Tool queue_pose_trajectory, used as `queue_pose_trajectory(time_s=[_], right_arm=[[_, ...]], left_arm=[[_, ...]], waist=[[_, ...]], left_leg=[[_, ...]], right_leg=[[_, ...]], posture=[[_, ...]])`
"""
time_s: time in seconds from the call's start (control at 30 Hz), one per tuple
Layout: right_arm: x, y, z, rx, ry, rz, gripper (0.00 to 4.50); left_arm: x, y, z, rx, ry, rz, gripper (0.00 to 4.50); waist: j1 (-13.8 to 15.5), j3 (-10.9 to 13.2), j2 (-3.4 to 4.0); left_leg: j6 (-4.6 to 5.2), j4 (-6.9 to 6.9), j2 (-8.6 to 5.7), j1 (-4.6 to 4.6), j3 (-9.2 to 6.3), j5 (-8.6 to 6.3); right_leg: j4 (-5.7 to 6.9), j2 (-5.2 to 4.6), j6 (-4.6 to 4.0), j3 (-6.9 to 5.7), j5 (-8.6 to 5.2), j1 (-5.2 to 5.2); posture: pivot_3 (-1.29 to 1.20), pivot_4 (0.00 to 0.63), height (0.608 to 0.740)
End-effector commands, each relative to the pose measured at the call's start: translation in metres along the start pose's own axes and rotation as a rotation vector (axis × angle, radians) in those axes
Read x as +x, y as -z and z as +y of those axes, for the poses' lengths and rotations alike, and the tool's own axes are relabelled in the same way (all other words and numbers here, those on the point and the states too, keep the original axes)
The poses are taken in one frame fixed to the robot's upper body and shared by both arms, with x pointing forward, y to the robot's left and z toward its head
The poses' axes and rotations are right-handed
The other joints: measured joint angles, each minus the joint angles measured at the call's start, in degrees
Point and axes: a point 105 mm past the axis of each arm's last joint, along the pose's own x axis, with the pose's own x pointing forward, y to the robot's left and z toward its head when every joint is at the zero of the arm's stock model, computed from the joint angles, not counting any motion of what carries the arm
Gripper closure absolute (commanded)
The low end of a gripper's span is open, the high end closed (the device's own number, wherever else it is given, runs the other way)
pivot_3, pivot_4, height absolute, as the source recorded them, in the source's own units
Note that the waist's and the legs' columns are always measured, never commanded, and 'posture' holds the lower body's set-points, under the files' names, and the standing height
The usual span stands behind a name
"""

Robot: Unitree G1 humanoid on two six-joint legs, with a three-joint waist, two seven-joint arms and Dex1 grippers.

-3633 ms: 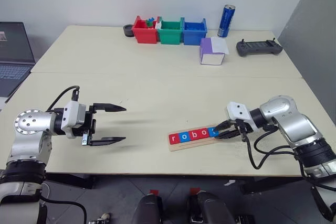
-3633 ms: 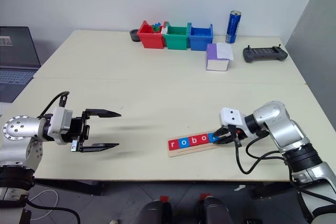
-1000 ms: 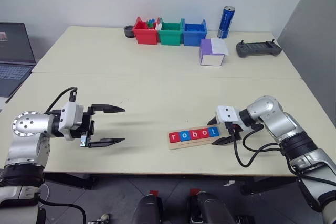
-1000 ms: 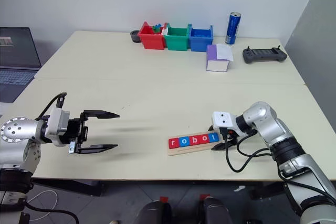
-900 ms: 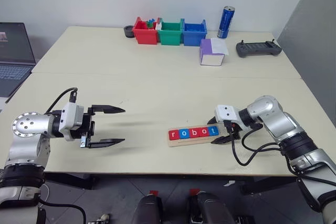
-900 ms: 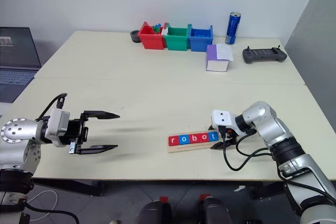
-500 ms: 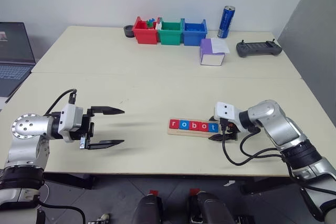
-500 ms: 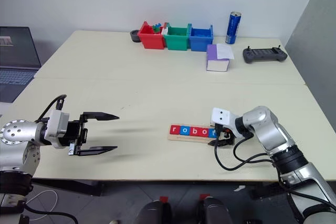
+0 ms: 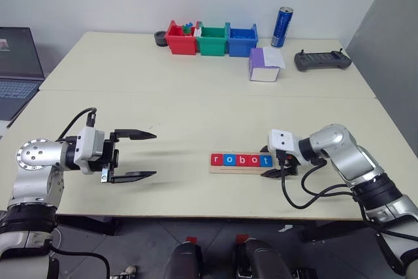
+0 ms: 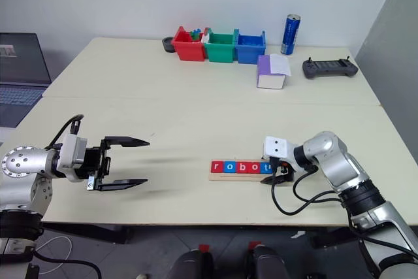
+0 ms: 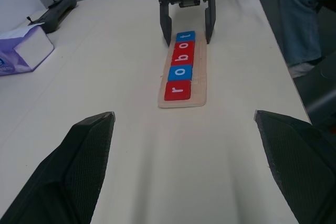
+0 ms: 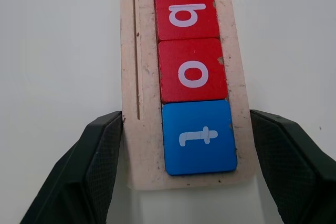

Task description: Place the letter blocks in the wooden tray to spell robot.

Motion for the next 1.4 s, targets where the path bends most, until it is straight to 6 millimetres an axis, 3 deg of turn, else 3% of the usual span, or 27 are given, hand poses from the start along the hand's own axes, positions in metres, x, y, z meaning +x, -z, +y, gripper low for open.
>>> queue_pose_trajectory(time_s=[0.03,0.47,0.57,0.7,0.8,0.97,1.17,1.27,1.4], right_arm=[[-0.003,0.005,-0.004,-0.017,-0.001,0.026,1.1],[-0.005,0.001,-0.01,-0.035,0.016,0.031,1.1],[-0.01,-0.006,-0.01,-0.01,0.006,-0.008,0.11],[-0.02,-0.013,-0.011,-0.017,0.016,-0.033,0.05],[-0.046,-0.026,-0.002,0.0,-0.004,-0.107,0.05],[-0.085,-0.014,0.019,0.068,-0.044,-0.161,0.05],[-0.14,-0.012,0.013,0.139,0.047,-0.191,0.05],[-0.152,-0.003,0.018,0.177,0.044,-0.183,0.05],[-0.152,0.006,0.02,0.2,0.046,-0.167,0.05]], left_arm=[[-0.002,-0.005,0.002,0.028,-0.005,-0.005,0.0],[-0.006,-0.007,0.003,0.028,-0.017,-0.005,0.0],[-0.007,-0.009,0.005,0.029,-0.025,-0.009,0.0],[-0.01,-0.018,0.016,0.025,-0.08,-0.047,0.0],[-0.016,-0.03,0.018,-0.022,-0.11,-0.093,0.0],[-0.018,-0.058,0.028,-0.126,-0.188,-0.238,0.0],[-0.031,-0.092,0.045,-0.169,-0.279,-0.284,0.0],[-0.032,-0.092,0.041,-0.185,-0.274,-0.211,0.0],[-0.034,-0.091,0.04,-0.187,-0.303,-0.165,0.0]], waist=[[0.0,0.0,0.0],[0.0,0.0,0.0],[0.0,0.0,0.0],[0.0,0.0,0.02],[0.0,0.0,0.06],[0.1,0.0,0.05],[0.0,0.1,0.15],[-0.1,0.1,0.15],[0.0,0.1,0.16]], left_leg=[[0.0,0.01,0.0,0.0,0.0,0.0],[0.0,0.02,0.01,0.02,-0.01,0.0],[0.0,0.02,0.01,0.02,0.0,0.0],[0.0,0.0,0.01,-0.1,0.0,0.0],[-0.01,-0.01,0.0,-0.14,0.02,0.0],[-0.01,-0.03,0.0,-0.14,-0.01,-0.01],[0.0,-0.02,0.01,-0.11,-0.02,0.0],[-0.01,-0.1,0.02,-0.04,-0.01,0.0],[-0.01,-0.1,0.02,-0.06,0.01,0.0]], right_leg=[[0.0,0.0,0.0,0.0,0.0,0.0],[0.02,0.0,0.0,0.0,0.0,0.02],[0.02,0.0,0.0,0.0,0.0,0.02],[0.02,0.0,0.0,0.0,0.0,-0.11],[0.02,0.0,0.0,0.02,0.0,-0.17],[-0.05,-0.01,0.0,0.01,0.0,-0.13],[0.0,0.0,0.01,0.02,0.0,-0.15],[-0.01,0.04,0.0,0.03,-0.01,-0.14],[-0.02,0.03,-0.03,0.04,-0.03,-0.13]], posture=[[0.0,0.15,0.74],[0.0,0.15,0.74],[0.0,0.15,0.74],[0.0,0.15,0.74],[0.0,0.15,0.74],[0.0,0.15,0.74],[0.0,0.15,0.74],[0.0,0.15,0.74],[0.0,0.15,0.74]])
